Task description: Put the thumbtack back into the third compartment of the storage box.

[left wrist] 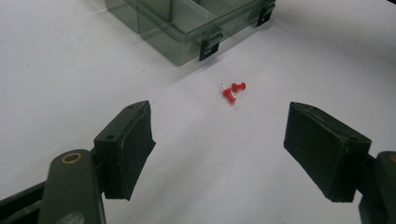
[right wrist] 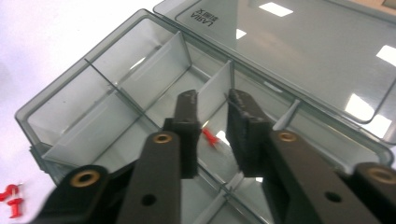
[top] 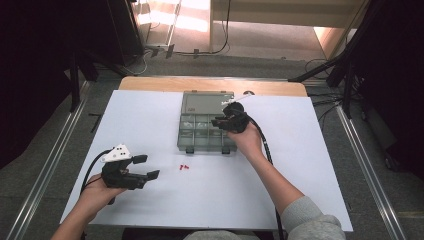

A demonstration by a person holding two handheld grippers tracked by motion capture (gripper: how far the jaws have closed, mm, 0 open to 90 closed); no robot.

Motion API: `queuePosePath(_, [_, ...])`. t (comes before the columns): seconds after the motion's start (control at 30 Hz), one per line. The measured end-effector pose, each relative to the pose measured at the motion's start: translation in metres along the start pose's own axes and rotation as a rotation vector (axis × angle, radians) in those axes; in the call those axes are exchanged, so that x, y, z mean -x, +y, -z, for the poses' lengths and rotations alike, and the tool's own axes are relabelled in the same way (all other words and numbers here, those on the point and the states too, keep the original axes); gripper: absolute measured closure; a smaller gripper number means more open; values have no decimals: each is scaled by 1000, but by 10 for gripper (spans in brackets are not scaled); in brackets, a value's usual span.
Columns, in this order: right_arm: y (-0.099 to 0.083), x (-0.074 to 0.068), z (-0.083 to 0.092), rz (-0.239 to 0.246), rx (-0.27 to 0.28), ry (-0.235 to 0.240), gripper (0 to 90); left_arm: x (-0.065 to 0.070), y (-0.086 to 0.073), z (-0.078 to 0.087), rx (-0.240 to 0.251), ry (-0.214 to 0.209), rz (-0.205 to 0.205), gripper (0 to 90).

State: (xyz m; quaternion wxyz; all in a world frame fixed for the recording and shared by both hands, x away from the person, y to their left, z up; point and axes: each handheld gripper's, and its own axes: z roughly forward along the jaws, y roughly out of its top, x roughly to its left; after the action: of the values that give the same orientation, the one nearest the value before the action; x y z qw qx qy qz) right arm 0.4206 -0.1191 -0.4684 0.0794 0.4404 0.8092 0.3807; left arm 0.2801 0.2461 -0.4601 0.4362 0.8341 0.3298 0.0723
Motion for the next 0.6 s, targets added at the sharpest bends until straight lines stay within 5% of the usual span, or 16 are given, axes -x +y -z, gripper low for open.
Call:
queuePosePath(0.2, [1,-3,3,11,28,14,478,-1,0,0,-6,-2,5,234])
queuePosePath(0.6, [1,-21,15,25,68,77,291,-3,-1,1,2,0,13,234])
